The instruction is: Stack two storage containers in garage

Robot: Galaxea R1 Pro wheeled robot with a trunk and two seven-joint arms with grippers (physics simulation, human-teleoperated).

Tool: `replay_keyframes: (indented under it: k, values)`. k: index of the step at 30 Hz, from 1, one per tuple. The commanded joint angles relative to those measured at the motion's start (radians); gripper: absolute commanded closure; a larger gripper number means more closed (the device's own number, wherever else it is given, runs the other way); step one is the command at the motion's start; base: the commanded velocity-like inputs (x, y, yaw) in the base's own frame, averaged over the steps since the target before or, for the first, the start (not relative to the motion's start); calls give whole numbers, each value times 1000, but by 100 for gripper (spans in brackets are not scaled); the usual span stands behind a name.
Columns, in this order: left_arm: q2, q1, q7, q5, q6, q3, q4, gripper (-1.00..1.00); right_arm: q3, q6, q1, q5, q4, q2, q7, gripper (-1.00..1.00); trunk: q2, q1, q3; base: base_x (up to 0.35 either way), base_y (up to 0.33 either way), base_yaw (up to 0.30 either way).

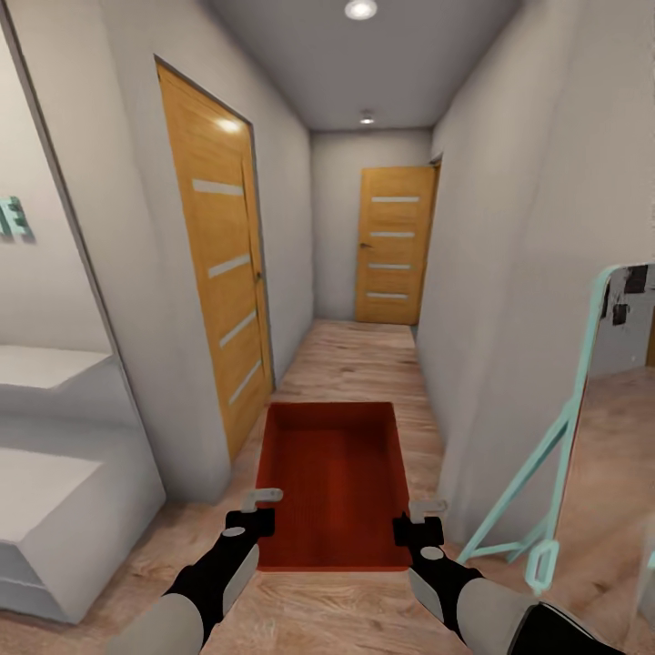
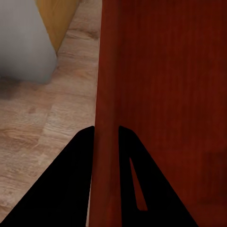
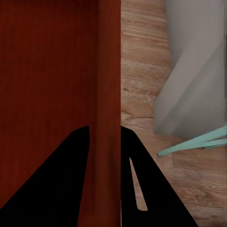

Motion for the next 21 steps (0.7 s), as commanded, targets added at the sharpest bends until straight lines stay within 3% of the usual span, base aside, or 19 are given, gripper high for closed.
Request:
replay_keyframes:
  k: [1, 12, 21]
  values:
    - [11, 0, 14, 10, 7, 11, -1, 100, -68, -8, -2, -1, -2, -6, -1, 100, -2, 1, -2, 308, 193, -252]
    - [11, 0, 14, 10, 7, 11, -1, 100, -68, -8, -2, -1, -2, -6, -1, 100, -2, 1, -2, 308, 193, -242]
    - [11, 0, 14, 9, 7, 9, -1, 100, -69, -8, -2, -1, -2, -6, -1, 100, -2, 1, -2, 311, 142, -33]
